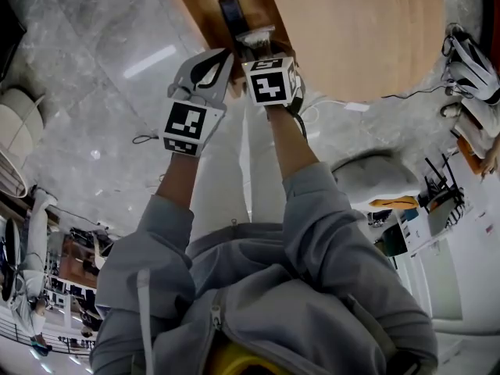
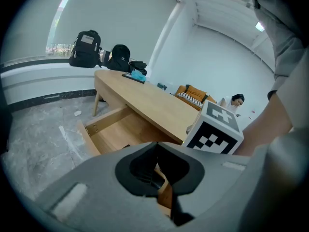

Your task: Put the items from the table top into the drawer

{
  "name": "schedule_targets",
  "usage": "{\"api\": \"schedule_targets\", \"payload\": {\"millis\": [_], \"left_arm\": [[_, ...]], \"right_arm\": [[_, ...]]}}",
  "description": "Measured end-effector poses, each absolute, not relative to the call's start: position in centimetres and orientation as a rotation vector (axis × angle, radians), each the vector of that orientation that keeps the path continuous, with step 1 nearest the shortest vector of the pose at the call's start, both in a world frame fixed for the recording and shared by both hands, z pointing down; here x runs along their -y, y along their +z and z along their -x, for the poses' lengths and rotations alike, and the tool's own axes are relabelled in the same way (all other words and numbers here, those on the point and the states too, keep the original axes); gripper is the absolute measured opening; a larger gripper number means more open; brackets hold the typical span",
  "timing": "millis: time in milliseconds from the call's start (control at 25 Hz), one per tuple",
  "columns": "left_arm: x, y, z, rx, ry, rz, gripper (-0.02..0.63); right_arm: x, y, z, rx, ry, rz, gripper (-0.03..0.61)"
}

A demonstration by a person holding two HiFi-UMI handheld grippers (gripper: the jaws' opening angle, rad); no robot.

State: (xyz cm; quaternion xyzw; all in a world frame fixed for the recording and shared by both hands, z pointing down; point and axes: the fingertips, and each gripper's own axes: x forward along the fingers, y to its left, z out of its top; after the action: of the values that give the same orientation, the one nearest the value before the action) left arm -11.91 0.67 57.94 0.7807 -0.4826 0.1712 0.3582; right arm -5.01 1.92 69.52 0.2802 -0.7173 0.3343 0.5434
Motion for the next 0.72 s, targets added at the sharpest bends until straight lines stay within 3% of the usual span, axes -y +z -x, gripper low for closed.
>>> {"api": "schedule_targets", "payload": {"millis": [120,240,560,640,720], "left_arm": [[-0.9,58.0,12.2,1.241,0.446,-2.009,0.000],[-1.1,58.1,12.8,1.244,0.447,-2.005,0.000],[-0.6,57.2,13.1,1.255,0.445,-2.017,0.000],[-0.5,56.6,12.8,1.255,0.450,-2.024,0.000],[-0.3,55.8,12.6,1.258,0.456,-2.033,0.000]], "right_arm": [[-1.5,69.9,5.1,1.706,0.754,-0.745,0.211],[-2.1,70.1,5.4,1.684,0.774,-0.785,0.365],[-3.4,69.0,4.3,1.662,0.833,-0.800,0.349],[-3.5,68.1,4.2,1.678,0.833,-0.797,0.298],[-3.6,66.9,4.2,1.699,0.822,-0.796,0.203]]}}
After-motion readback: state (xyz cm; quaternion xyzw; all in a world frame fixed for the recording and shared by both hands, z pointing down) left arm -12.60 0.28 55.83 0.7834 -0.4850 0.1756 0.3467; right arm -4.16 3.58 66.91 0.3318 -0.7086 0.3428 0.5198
